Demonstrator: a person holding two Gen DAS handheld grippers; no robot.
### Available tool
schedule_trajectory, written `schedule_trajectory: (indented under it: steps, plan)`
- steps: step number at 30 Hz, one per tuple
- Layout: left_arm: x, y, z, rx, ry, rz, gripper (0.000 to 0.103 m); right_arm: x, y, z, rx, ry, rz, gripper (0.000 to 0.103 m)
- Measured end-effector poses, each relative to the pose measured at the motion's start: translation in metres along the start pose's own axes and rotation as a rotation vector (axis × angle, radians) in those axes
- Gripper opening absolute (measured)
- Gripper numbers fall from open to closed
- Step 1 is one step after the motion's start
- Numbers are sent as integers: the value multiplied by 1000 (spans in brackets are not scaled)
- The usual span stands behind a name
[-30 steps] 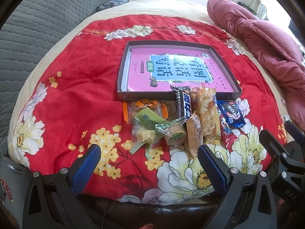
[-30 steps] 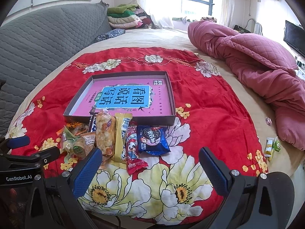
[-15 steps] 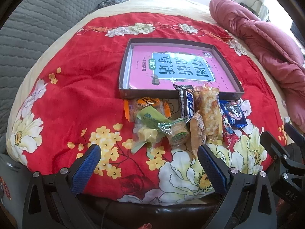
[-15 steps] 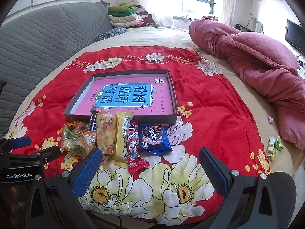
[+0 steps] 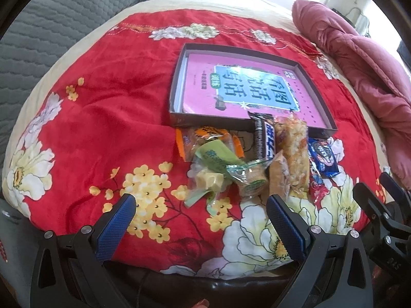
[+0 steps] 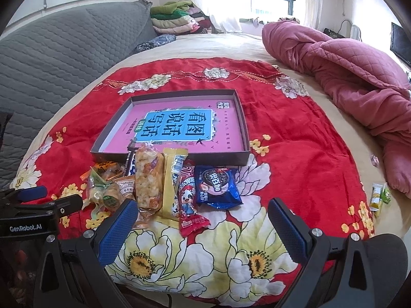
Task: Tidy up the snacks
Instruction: 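Move the left tool toward the orange nut bag while the right tool approaches the puffed rice bag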
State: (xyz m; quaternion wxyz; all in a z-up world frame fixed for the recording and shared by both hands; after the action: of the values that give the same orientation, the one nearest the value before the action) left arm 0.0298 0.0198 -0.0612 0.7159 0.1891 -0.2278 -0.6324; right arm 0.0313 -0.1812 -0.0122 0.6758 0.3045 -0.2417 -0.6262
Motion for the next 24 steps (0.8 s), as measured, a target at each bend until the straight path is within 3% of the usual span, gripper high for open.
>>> schedule_trajectory:
  steps: [24]
  plan:
    - [-36,10,-32,-33,-16,95,102,-10,-3,-23,-35,74,5,102]
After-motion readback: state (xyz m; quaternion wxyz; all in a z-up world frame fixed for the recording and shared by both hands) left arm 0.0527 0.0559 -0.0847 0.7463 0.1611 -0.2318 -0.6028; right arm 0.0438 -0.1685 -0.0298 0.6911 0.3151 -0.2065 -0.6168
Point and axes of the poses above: each gripper's, at about its wrist camera, not at the fingertips, and z roughly against the way its jaws point, x to its right, y to its top, the point moved 5 cm from there along -z, roughly the way its jaws point, and after that the axes turned 9 degrees about x, right-handed, at the moved point
